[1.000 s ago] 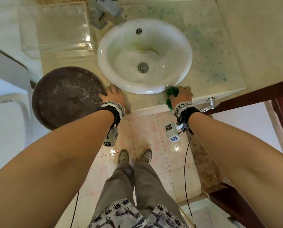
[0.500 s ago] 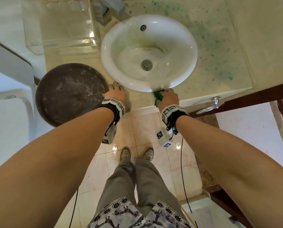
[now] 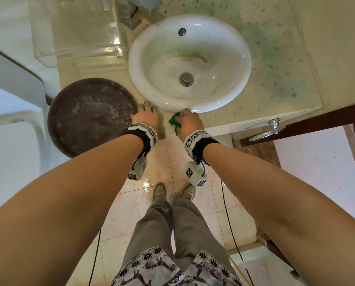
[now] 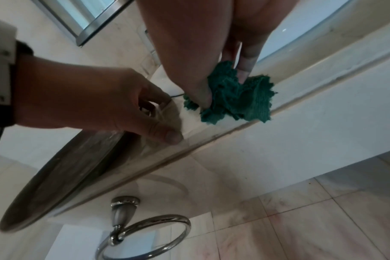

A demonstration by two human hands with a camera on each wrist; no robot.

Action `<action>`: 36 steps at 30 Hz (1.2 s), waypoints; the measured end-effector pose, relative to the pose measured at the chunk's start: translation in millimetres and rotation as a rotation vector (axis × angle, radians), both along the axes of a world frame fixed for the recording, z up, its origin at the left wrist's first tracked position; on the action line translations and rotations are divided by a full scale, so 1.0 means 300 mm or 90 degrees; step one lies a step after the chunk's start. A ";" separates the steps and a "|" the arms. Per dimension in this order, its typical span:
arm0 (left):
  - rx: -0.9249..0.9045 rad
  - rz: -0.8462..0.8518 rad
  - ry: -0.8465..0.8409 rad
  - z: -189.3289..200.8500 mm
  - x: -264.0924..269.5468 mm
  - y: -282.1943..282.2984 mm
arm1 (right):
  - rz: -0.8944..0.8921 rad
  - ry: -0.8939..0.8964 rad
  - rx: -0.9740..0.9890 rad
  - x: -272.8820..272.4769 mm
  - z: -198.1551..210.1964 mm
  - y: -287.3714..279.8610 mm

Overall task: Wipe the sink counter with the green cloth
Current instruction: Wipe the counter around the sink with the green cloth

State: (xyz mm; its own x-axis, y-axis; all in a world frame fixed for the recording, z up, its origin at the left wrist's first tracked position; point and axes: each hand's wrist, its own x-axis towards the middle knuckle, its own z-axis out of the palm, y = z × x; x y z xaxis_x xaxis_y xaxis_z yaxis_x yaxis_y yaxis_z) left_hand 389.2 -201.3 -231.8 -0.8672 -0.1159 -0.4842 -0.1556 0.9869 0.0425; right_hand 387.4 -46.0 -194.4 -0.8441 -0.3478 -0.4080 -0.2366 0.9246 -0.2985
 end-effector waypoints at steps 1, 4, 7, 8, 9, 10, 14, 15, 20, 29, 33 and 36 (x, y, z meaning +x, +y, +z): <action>0.003 0.000 -0.006 0.006 -0.001 0.000 | 0.014 -0.001 -0.012 -0.002 0.003 -0.008; 0.014 0.002 -0.028 0.031 0.002 0.001 | 0.049 0.006 -0.036 -0.007 0.003 -0.001; 0.070 0.005 0.028 0.062 0.018 -0.018 | 0.065 0.028 -0.019 0.011 0.007 0.024; 0.088 0.003 0.044 0.072 0.023 -0.031 | 0.061 0.035 -0.005 0.023 0.006 0.030; 0.098 0.004 0.054 0.085 0.032 -0.048 | 0.051 0.040 0.006 0.035 0.005 0.031; 0.091 0.014 0.048 0.098 0.041 -0.062 | 0.031 0.045 0.010 0.047 0.001 0.032; 0.046 0.119 -0.065 0.121 0.071 -0.119 | -0.031 0.039 0.009 0.056 -0.004 -0.006; 0.053 0.134 -0.084 0.116 0.075 -0.126 | -0.035 0.028 0.014 0.051 -0.002 -0.019; 0.049 0.137 -0.100 0.088 0.082 -0.124 | -0.030 -0.012 0.084 0.027 0.003 -0.111; 0.039 0.139 -0.126 0.104 0.077 -0.130 | 0.069 0.007 0.053 -0.003 0.001 -0.238; 0.056 0.141 -0.117 0.108 0.075 -0.130 | 0.161 0.012 -0.030 -0.053 -0.007 -0.273; 0.060 0.134 -0.121 0.119 0.080 -0.136 | 0.240 0.029 -0.047 -0.077 -0.026 -0.269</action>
